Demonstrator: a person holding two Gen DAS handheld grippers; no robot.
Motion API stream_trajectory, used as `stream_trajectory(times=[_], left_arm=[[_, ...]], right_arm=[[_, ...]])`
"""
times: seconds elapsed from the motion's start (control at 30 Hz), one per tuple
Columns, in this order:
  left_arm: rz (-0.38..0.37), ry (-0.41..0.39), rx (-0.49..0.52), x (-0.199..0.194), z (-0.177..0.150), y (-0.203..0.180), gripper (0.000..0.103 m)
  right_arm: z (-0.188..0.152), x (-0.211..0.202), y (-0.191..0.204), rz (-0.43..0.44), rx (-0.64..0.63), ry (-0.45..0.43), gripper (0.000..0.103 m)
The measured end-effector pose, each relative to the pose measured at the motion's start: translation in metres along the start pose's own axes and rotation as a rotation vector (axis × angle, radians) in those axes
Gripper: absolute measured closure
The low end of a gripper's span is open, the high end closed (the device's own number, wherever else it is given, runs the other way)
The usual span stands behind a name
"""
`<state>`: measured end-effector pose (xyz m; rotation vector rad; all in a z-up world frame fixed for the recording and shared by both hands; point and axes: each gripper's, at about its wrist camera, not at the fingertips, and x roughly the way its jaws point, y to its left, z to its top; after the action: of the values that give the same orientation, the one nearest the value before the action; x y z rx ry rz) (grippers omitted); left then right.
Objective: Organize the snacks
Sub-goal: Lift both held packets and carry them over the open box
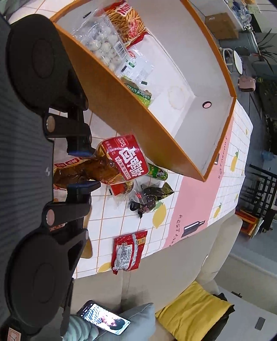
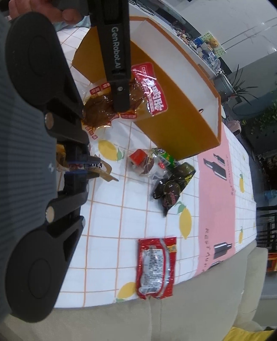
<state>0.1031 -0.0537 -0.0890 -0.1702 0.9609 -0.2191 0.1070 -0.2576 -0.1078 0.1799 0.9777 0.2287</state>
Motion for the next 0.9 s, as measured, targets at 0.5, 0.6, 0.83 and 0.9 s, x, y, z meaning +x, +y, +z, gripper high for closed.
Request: stream_trajectory(times=[0.5,0.6,0.83,0.9], left_arm=[[-0.008,-0.048,0.051,-0.041,0.009,-0.003,0.079],[-0.009,-0.053,0.04,-0.051,0.016,0.0,0.08],[-0.019,-0.109,0.04,-0.076,0.038,0.003,0.08],[-0.025,-0.133,0.045,-0.083,0.045,0.004,0.08]], right_arm=[[0.014,-0.037,0.018,-0.002,-0.046,-0.101,0.103],[0.022,-0.047,0.025,0.008,-0.07,-0.132,0.103],[0.051,-0.071,0.045,0.029,-0.146,-0.219,0.103],[0.062,-0.077,0.05,0.042,-0.162,-0.244,0.103]])
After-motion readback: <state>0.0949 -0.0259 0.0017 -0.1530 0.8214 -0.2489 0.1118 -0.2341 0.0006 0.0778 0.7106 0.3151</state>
